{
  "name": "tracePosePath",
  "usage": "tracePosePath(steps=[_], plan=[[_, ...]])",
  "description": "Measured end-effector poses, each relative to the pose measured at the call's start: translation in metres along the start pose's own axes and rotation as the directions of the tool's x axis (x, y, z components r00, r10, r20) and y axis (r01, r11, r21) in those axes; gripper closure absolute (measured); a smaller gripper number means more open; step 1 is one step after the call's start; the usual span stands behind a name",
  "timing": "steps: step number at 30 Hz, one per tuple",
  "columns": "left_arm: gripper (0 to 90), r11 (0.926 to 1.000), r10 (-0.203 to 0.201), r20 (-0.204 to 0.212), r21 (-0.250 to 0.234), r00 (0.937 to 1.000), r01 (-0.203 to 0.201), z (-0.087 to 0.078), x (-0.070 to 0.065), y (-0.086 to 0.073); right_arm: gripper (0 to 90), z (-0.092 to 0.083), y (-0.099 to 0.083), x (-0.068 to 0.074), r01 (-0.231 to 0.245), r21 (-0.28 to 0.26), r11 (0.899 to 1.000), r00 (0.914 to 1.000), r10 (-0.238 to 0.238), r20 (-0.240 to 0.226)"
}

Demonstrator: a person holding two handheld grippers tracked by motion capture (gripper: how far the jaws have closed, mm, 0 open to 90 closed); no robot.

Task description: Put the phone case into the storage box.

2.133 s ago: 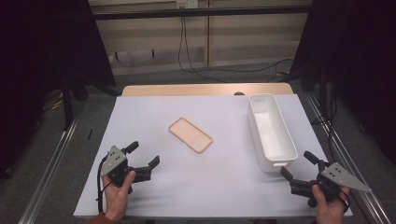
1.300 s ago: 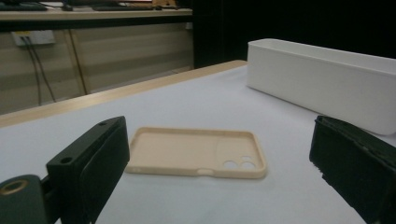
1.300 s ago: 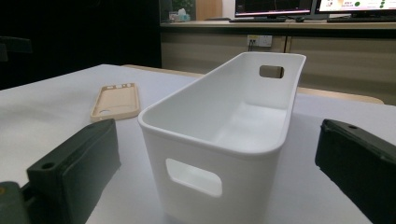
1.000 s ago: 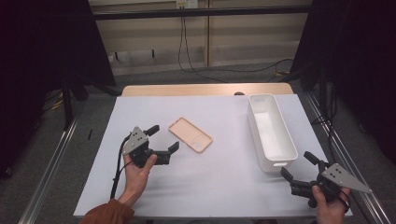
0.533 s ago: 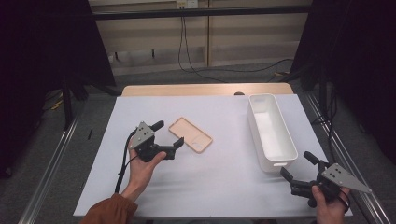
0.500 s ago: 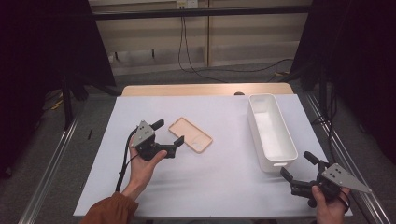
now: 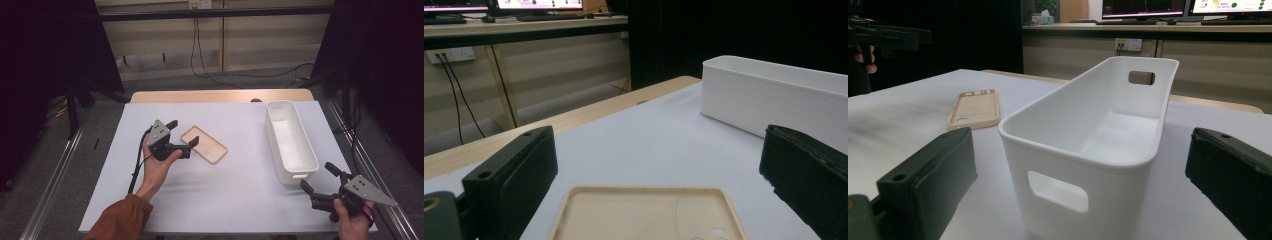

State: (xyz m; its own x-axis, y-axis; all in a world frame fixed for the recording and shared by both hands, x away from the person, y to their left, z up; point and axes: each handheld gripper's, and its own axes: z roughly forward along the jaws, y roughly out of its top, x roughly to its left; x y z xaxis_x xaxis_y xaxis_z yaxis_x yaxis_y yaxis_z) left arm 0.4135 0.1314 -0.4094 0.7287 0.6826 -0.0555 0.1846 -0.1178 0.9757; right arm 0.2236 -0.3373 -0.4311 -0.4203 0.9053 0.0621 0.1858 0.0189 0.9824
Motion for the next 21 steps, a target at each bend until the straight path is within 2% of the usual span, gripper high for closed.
tracePosePath(steps=[2,3,7,16,21], plan=[[2.8,1.0,-0.002,0.003,0.004,1.0,0.002,0.001,0.0,0.001,0.0,0.0,0.0,0.0,0.001,0.0,1.0,1.0,-0.001,-0.001],[2.9,0.9999,0.016,0.01,0.005,0.9998,-0.016,0.004,-0.001,0.005,0.0,0.0,0.0,0.0,0.002,0.0,1.0,1.0,-0.002,-0.001],[2.8,0.9995,0.029,0.008,-0.013,0.9995,-0.029,0.009,-0.002,0.009,0.0,0.0,0.0,0.0,0.001,0.0,1.0,1.0,-0.001,-0.001],[2.8,0.9999,0.008,-0.006,-0.011,1.0,-0.008,0.022,0.008,0.01,0.0,0.0,0.0,0.0,0.001,0.001,1.0,1.0,-0.001,-0.003],[2.7,0.9998,0.022,-0.011,-0.002,0.9997,-0.022,0.028,0.011,0.011,0.0,0.0,0.0,0.0,0.0,0.001,1.0,1.0,0.0,-0.004]])
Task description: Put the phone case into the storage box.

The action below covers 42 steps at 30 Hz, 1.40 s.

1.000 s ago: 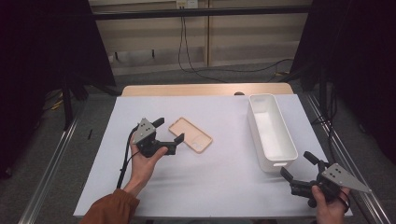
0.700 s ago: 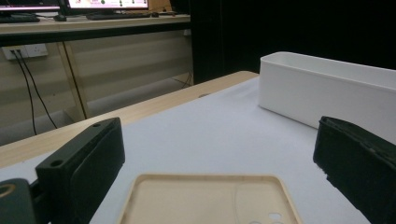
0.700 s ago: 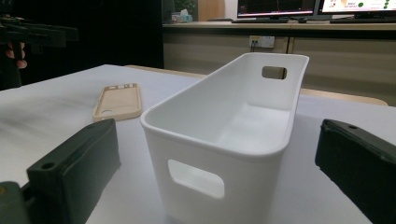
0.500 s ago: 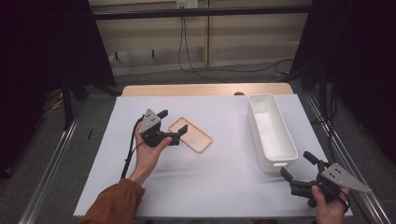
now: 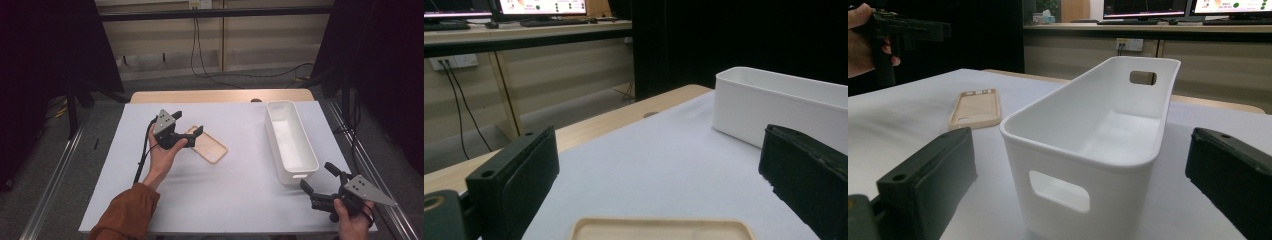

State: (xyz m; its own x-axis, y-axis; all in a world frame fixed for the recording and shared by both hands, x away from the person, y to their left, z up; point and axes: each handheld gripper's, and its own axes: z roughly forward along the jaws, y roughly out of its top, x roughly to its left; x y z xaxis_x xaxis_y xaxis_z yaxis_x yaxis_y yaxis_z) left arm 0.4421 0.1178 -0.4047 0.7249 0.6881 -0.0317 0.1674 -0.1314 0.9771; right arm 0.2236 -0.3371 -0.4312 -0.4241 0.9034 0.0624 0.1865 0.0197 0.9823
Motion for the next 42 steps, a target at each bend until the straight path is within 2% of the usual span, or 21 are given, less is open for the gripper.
tracePosePath(steps=[6,11,17,26,29,34,37,42], plan=[[2.3,1.0,-0.004,-0.012,0.009,0.9999,0.004,0.009,0.006,0.001,0.0,0.0,0.0,0.0,0.002,0.001,1.0,1.0,-0.002,-0.002],[2.5,0.9996,0.007,0.001,0.026,1.0,-0.007,0.021,0.011,0.001,0.0,0.0,0.0,0.0,0.0,0.0,1.0,1.0,0.0,-0.002],[3.0,0.999,0.014,-0.013,0.043,0.9998,-0.013,0.033,0.016,0.002,0.0,0.0,0.0,0.0,0.001,0.001,1.0,1.0,-0.001,-0.005],[4.8,0.9996,0.011,-0.018,0.025,0.9998,-0.011,0.048,0.019,0.009,0.0,0.0,0.0,0.0,0.003,0.002,1.0,1.0,-0.003,-0.005],[5.8,0.9998,0.014,-0.006,0.017,0.9999,-0.014,0.055,0.02,0.011,0.0,0.0,0.0,0.0,0.002,0.001,1.0,1.0,-0.002,-0.005],[11.8,0.9994,0.029,-0.009,0.02,0.9996,-0.028,0.061,0.021,0.011,0.0,0.0,0.0,0.0,0.002,0.002,1.0,1.0,-0.002,-0.006],[19.5,0.9998,0.016,-0.004,0.013,0.9999,-0.016,0.064,0.02,0.013,0.0,0.0,0.0,0.0,0.004,0.002,1.0,1.0,-0.004,-0.003],[33.5,0.9995,0.019,0.001,0.024,0.9998,-0.019,0.064,0.019,0.015,0.0,0.0,-0.001,0.0,0.004,0.002,1.0,1.0,-0.004,-0.003]])
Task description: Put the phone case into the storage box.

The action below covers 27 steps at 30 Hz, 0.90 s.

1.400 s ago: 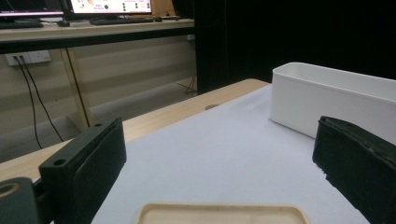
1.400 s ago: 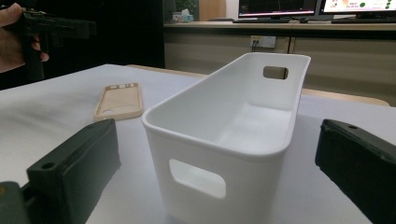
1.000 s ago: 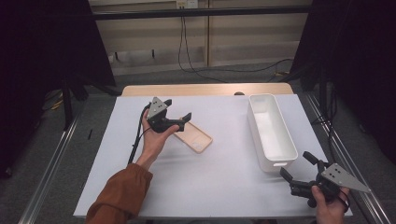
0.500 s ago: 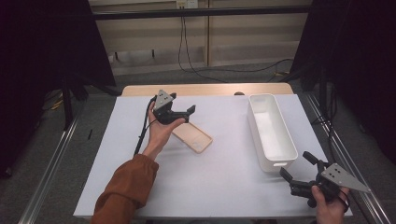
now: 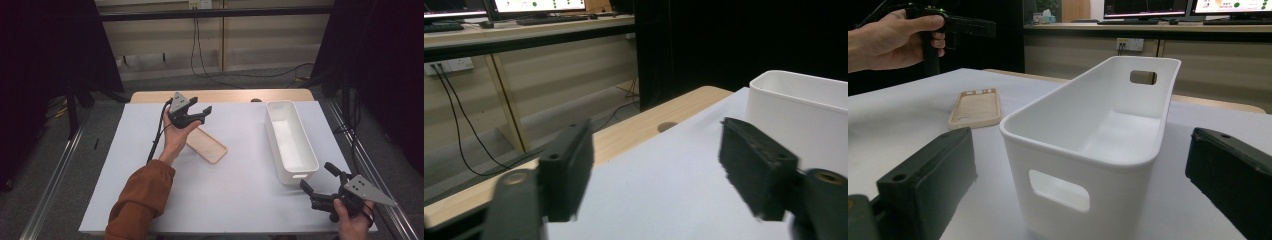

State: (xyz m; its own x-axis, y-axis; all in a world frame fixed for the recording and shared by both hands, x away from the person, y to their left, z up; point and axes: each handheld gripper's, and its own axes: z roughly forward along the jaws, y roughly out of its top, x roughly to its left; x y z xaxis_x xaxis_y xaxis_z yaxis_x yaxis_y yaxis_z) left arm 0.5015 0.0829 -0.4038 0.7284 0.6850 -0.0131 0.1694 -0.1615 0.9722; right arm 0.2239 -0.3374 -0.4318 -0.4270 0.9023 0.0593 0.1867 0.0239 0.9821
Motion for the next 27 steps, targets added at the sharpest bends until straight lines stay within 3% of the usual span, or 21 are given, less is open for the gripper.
tracePosePath(steps=[2,8,22,23,27], plan=[[37.8,0.9997,-0.023,-0.008,0.0,0.9997,0.023,0.0002,0.0003,0.0004,0.0,-0.0001,0.0,0.0,0.003,0.0,1.0,1.0,-0.003,-0.001],[55.0,0.9997,-0.022,-0.023,0.012,0.9995,0.022,-0.0001,0.0009,0.0009,0.0,-0.0001,0.0,0.0001,-0.001,-0.001,1.0,1.0,0.001,0.001],[89.7,0.9977,-0.004,0.065,0.067,0.9979,-0.001,0.0064,-0.0029,0.0004,0.0,-0.0001,-0.0001,0.0,0.003,0.001,1.0,1.0,-0.003,-0.002],[90.0,0.9959,-0.035,0.07,0.086,0.9969,0.029,0.0071,-0.0032,-0.0002,0.0,-0.0001,0.0,0.0,0.003,0.001,1.0,1.0,-0.003,-0.003],[90.0,0.9931,-0.056,0.07,0.107,0.996,0.048,0.0073,-0.0023,-0.0002,0.0,-0.0001,-0.0001,0.0,0.004,0.001,1.0,1.0,-0.004,-0.003]])
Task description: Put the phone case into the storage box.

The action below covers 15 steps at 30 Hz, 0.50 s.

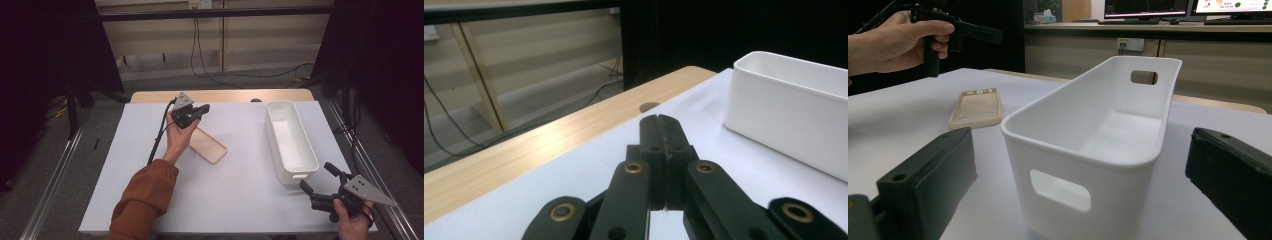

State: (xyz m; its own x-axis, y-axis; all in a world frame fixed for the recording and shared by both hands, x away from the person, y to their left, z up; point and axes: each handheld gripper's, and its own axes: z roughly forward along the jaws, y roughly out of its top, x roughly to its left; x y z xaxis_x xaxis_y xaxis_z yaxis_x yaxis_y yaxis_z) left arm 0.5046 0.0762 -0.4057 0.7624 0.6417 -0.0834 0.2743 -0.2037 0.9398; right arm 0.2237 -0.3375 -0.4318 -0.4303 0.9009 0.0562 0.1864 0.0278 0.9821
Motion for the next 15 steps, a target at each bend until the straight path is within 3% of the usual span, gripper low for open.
tracePosePath(steps=[6,12,15], plan=[[90.0,0.9967,-0.037,0.034,0.074,0.9987,0.035,-0.001,0.003,0.005,0.0,0.0,0.0,0.0,-0.003,0.0,1.0,1.0,0.003,-0.001],[90.0,0.9918,-0.032,0.029,0.125,0.9991,0.028,0.0,0.003,0.01,0.0,0.0,0.0,0.0,0.001,0.0,1.0,1.0,-0.001,0.0],[90.0,0.9838,-0.032,0.037,0.177,0.9988,0.025,0.002,0.003,0.013,0.0,0.0,0.0,0.0,0.0,0.001,1.0,1.0,0.0,-0.001]])
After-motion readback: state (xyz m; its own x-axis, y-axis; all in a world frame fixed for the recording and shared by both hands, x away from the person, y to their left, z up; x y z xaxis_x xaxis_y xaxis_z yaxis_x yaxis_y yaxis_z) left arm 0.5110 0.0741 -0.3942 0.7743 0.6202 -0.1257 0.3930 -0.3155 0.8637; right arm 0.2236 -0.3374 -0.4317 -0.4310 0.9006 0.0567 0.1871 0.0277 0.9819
